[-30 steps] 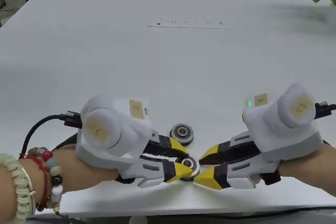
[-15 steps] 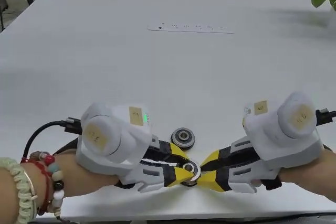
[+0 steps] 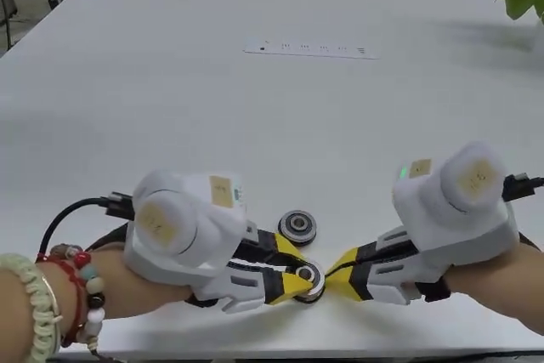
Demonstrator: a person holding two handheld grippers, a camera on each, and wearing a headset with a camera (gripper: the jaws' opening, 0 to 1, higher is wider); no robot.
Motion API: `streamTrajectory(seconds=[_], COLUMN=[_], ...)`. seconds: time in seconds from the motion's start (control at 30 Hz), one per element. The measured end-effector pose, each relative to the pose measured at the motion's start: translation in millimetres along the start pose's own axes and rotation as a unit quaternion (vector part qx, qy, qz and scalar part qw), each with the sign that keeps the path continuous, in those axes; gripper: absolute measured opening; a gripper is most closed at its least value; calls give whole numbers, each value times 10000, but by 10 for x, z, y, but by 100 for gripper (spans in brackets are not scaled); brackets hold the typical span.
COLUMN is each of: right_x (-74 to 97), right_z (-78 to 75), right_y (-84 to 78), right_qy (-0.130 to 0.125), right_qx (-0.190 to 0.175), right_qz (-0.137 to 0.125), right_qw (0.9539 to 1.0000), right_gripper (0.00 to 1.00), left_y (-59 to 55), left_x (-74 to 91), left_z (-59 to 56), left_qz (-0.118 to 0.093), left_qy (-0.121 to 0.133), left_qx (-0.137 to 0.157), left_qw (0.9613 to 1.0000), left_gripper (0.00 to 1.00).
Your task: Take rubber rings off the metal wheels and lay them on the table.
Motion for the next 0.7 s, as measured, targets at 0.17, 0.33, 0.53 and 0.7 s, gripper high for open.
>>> streamTrajectory(seconds=[0.17,0.33,0.53,0.7], right_x=[28,66,47,49], right_z=[-23,-6,48,67], right_y=[20,116,114,138], right_qy=[93,372,290,315], right_qx=[-492,-1200,-1028,-1171], right_qz=[-241,-769,-593,-608], right_qw=[9985,9891,9925,9908], right_gripper=[0,0,0,0], left_y=[-5,-5,-6,-7], left_x=[8,7,4,5], left_z=[7,7,9,9], left_qz=[11,27,39,72], left_qy=[28,35,31,5], left_qx=[-49,-89,-118,-183], left_qw=[10000,10000,9999,9998], left_gripper=[14,13,13,13])
Point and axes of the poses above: the centre of the closed fingertips' face, and the gripper's own axes: x roughly backward along the fingers, z roughly to its left, y roughly out of its top, the point moved 3 cm from there along x, roughly backward along the fingers, and after that the axes turned 8 degrees about y, right-handed, at the moved point
